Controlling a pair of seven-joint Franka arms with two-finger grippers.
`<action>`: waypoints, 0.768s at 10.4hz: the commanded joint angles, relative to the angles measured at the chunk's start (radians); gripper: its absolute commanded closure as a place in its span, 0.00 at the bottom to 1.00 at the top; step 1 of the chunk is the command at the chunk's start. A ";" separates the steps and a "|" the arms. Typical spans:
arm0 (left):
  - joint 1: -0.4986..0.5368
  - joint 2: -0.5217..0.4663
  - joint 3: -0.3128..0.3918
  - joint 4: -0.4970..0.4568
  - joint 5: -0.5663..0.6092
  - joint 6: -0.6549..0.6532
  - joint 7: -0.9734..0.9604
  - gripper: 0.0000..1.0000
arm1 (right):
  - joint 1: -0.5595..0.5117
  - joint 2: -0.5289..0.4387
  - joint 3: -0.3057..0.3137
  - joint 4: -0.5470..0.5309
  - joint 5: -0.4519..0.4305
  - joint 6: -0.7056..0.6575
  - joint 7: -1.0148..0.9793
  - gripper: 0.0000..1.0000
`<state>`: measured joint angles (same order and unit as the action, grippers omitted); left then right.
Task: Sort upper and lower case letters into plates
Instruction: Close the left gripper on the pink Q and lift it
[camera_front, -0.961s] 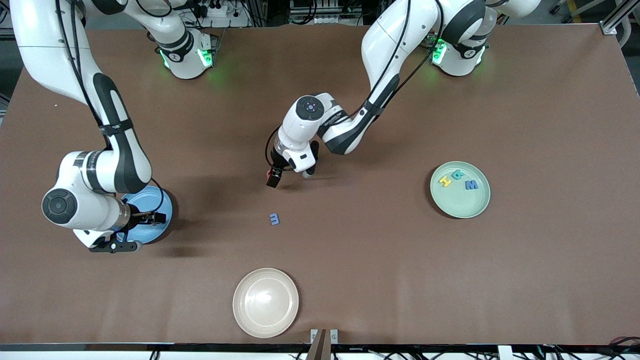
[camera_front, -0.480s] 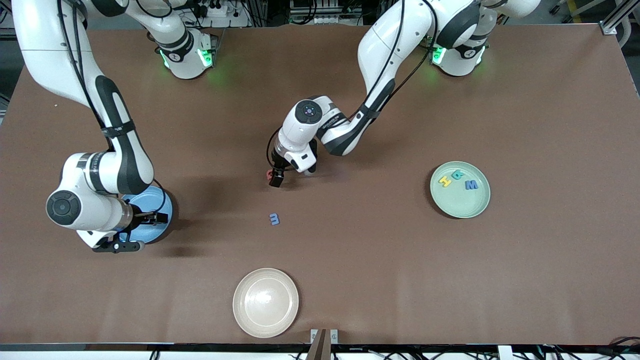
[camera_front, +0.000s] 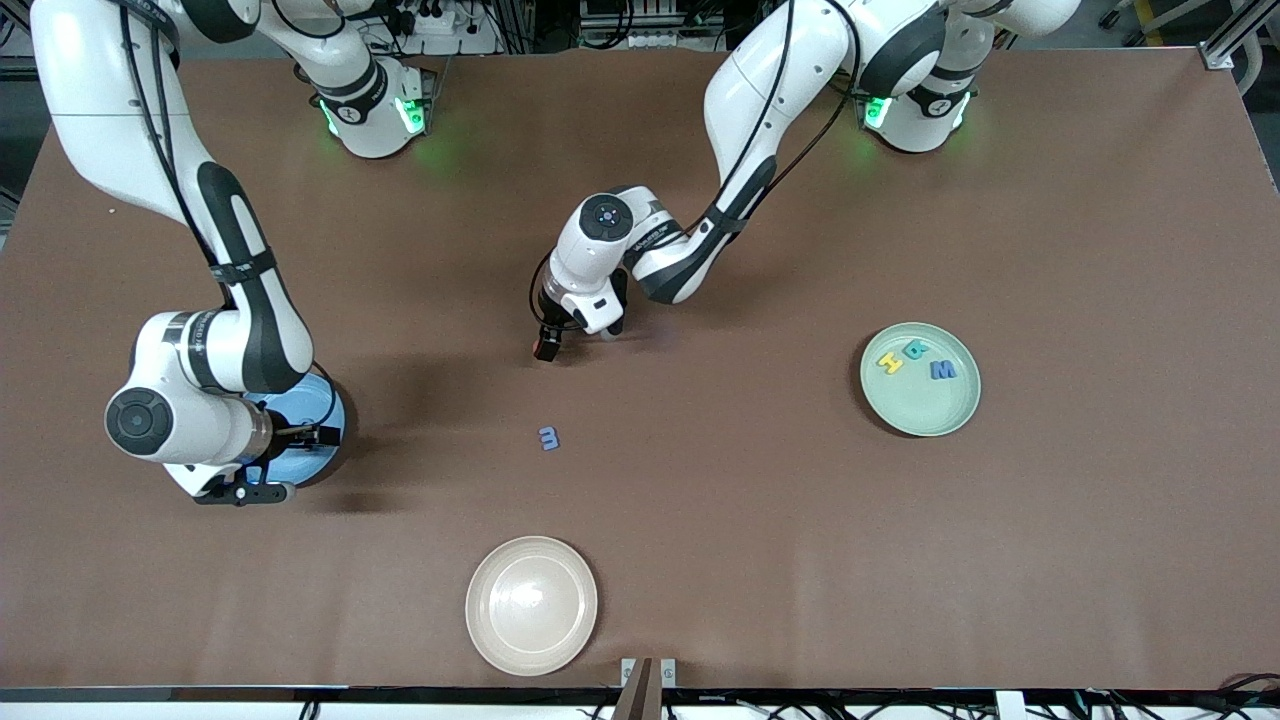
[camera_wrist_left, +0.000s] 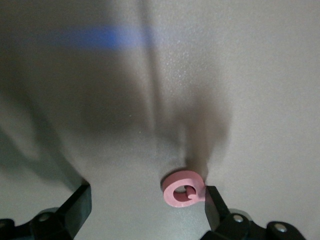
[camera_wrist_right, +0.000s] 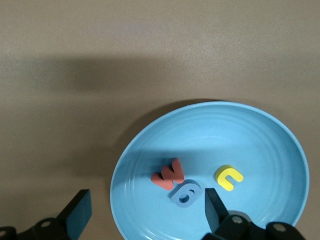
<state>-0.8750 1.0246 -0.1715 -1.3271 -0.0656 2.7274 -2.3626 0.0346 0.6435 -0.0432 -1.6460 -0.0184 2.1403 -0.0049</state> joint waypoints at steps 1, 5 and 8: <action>-0.002 0.032 0.018 0.034 -0.023 0.005 -0.009 0.12 | -0.007 -0.001 0.009 -0.005 -0.008 0.010 -0.007 0.00; 0.011 0.034 0.017 0.034 -0.080 0.005 -0.012 0.12 | -0.002 -0.002 0.009 -0.005 -0.006 0.010 -0.006 0.00; 0.010 0.051 0.014 0.037 -0.088 0.011 -0.015 0.12 | -0.001 -0.002 0.011 -0.003 -0.005 0.010 -0.006 0.00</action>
<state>-0.8588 1.0304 -0.1669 -1.3217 -0.1267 2.7275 -2.3731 0.0370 0.6436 -0.0391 -1.6460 -0.0184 2.1447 -0.0051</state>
